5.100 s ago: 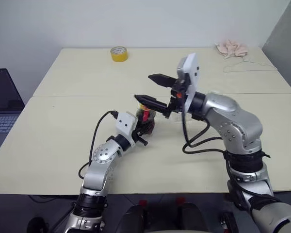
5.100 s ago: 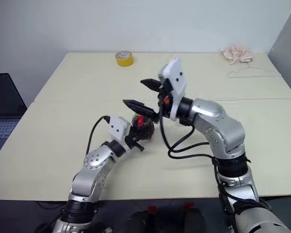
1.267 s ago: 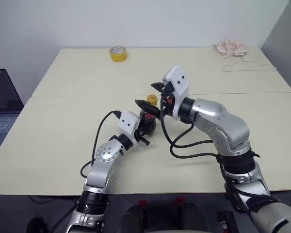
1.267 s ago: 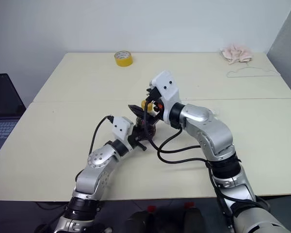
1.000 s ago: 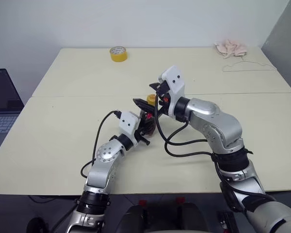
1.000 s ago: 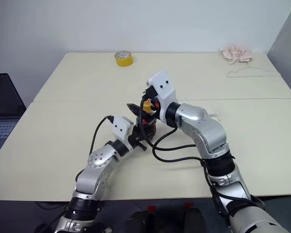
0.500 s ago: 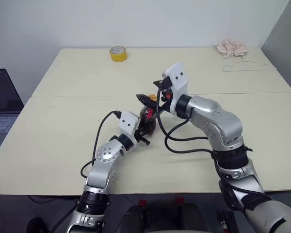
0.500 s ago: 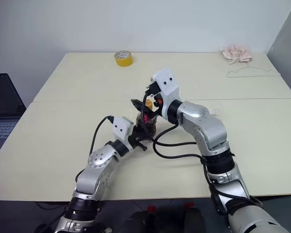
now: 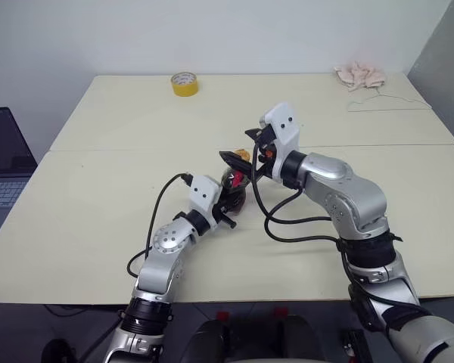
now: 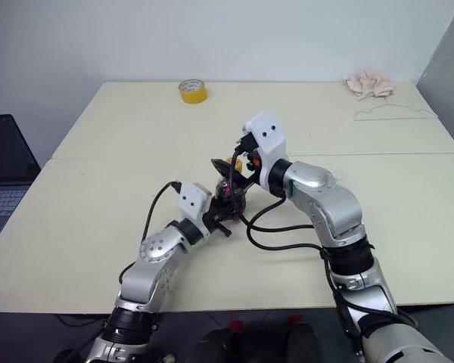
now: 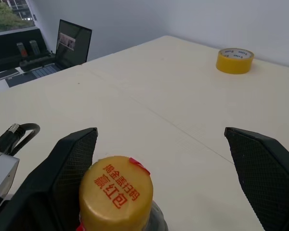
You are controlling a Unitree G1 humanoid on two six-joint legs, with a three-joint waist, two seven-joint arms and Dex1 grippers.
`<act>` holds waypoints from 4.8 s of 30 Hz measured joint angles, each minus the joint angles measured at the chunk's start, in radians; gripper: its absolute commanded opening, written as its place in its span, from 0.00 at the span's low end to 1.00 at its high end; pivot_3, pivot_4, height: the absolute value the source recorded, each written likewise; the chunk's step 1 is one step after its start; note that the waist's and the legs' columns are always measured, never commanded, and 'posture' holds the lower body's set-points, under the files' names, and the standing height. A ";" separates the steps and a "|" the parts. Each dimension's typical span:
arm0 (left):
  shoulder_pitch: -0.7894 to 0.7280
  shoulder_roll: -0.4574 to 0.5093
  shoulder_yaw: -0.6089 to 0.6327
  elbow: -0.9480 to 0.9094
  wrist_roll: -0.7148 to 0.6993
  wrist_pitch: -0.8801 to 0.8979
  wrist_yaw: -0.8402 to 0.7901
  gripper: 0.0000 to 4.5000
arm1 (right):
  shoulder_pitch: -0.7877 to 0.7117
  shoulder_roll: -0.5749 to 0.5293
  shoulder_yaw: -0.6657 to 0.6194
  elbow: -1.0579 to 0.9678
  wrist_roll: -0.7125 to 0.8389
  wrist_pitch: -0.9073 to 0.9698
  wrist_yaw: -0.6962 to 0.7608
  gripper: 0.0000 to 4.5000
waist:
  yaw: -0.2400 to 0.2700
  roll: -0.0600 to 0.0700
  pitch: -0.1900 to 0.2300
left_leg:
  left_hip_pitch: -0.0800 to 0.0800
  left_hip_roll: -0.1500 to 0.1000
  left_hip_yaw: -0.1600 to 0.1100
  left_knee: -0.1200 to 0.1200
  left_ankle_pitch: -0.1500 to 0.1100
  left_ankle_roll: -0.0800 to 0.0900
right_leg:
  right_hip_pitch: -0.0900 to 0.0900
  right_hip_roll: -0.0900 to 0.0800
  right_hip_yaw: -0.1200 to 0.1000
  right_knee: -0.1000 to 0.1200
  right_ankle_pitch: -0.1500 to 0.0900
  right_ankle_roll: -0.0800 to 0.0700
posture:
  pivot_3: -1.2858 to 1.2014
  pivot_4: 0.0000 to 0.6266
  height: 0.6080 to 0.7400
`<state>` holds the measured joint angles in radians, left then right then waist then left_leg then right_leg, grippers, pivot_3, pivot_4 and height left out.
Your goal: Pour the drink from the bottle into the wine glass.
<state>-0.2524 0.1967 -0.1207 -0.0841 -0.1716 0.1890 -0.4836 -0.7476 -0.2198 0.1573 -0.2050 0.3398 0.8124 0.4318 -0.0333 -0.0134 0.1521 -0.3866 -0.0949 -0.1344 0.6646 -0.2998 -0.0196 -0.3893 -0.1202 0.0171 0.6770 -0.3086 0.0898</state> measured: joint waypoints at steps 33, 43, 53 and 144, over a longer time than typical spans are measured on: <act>-0.008 0.005 -0.009 0.022 0.015 0.003 -0.008 0.16 | 0.098 -0.137 -0.025 -0.068 0.059 -0.040 0.055 1.00 | 0.001 0.000 0.000 | 0.000 0.000 0.000 0.000 0.000 0.000 | 0.000 0.000 0.000 0.000 0.000 0.000 | 0.52 0.24 1.00; -0.006 0.010 -0.004 0.022 0.014 0.003 -0.007 0.16 | 0.124 -0.181 -0.037 -0.084 0.078 -0.041 0.074 1.00 | 0.002 0.000 0.000 | 0.000 0.000 0.000 0.000 0.000 0.000 | 0.001 0.000 0.000 0.000 0.000 0.000 | 0.52 0.24 1.00; -0.006 0.013 0.021 0.016 0.013 -0.002 -0.009 0.16 | 0.171 -0.231 -0.094 -0.167 0.202 -0.016 0.206 1.00 | 0.001 -0.001 0.000 | 0.000 0.000 0.000 0.000 0.000 0.000 | 0.001 0.000 0.000 -0.001 0.000 0.000 | 0.52 0.24 1.00; 0.002 0.016 0.032 0.019 0.017 -0.032 0.000 0.16 | 0.062 -0.079 -0.088 -0.016 0.111 0.061 -0.017 0.00 | 0.001 -0.001 0.000 | 0.000 0.000 0.000 0.000 0.000 0.000 | 0.000 0.000 0.000 0.000 0.000 0.000 | 0.52 0.24 1.00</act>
<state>-0.2500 0.2129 -0.0889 -0.0655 -0.1542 0.1573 -0.4833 -0.6853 -0.2993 0.0694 -0.2213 0.4508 0.8733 0.4144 -0.0328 -0.0141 0.1525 -0.3867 -0.0949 -0.1341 0.6646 -0.2997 -0.0196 -0.3892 -0.1204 0.0170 0.6772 -0.3086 0.0898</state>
